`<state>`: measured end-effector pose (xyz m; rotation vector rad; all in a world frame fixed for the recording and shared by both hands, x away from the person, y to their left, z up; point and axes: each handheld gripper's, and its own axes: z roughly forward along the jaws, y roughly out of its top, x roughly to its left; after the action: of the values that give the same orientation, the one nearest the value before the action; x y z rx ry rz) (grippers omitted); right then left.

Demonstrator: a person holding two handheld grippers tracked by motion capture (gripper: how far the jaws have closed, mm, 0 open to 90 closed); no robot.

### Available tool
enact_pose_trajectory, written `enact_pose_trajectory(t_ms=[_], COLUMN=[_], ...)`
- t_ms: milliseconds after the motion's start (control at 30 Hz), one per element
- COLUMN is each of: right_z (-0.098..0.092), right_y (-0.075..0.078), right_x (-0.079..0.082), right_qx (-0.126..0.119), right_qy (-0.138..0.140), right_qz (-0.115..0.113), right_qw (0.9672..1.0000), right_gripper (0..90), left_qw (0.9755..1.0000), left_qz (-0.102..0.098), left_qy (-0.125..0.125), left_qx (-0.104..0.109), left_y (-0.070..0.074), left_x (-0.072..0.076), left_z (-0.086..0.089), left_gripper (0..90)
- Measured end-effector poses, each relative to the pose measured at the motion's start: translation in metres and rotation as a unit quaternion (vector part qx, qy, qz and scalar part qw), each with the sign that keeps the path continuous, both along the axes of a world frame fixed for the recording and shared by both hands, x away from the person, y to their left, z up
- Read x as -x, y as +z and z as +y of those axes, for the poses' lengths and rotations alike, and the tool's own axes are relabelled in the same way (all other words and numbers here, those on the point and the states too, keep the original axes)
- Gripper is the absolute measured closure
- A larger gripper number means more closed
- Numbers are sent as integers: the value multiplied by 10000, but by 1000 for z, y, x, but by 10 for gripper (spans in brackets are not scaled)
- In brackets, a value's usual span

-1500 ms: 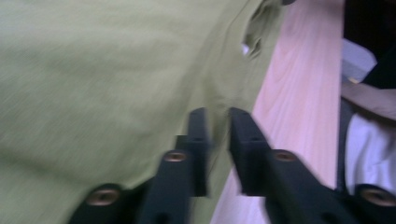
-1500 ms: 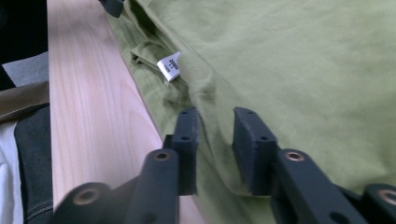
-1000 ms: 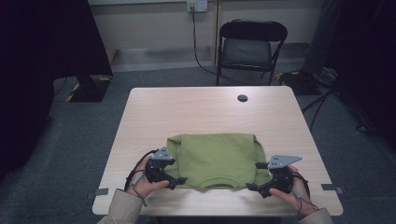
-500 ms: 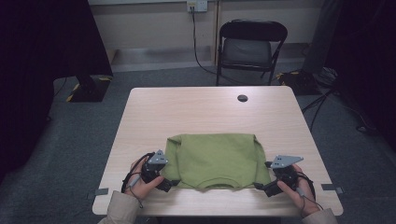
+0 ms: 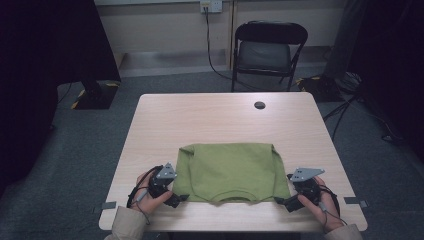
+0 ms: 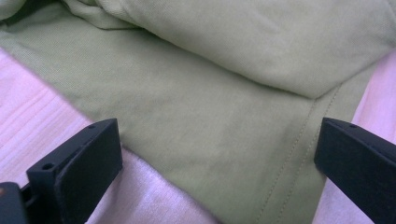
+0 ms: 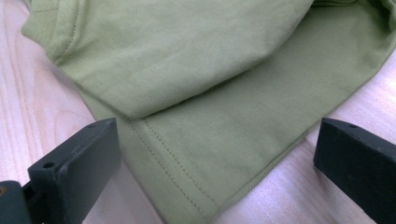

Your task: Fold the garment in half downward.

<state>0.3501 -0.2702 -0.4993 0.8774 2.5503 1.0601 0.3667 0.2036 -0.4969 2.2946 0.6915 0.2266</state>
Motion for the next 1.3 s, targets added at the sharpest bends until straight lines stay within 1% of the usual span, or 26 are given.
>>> enact_pose_trajectory(t_ms=[67,267,633,867,933,1100,1300], right_z=[0,-4,-16,-21,-22,-25,-32], right_y=[0,0,0,0,0,0,0], right_x=[0,2,2,2,2,3,3], right_qx=[30,42,44,43,43,43,45], right_qy=[9,18,-66,-107,-100,-81,24], right_qz=[-10,-19,-22,-19,-24,-20,-25], right_qw=[10000,10000,10000,9999,9999,10000,10000], right_gripper=[0,0,0,0,0,0,0], left_qw=[10000,9997,9997,9997,9997,9996,9996], left_qz=[-34,-138,-130,-205,-212,-207,-211], left_qy=[-10,-28,23,64,118,145,183], left_qx=[20,183,193,89,87,79,76], left_y=[-1,-4,-4,-4,-4,-4,-4], left_x=[0,2,7,11,11,12,13], left_z=[1,7,19,27,31,38,43], left_gripper=[0,1,0,0,0,0,0])
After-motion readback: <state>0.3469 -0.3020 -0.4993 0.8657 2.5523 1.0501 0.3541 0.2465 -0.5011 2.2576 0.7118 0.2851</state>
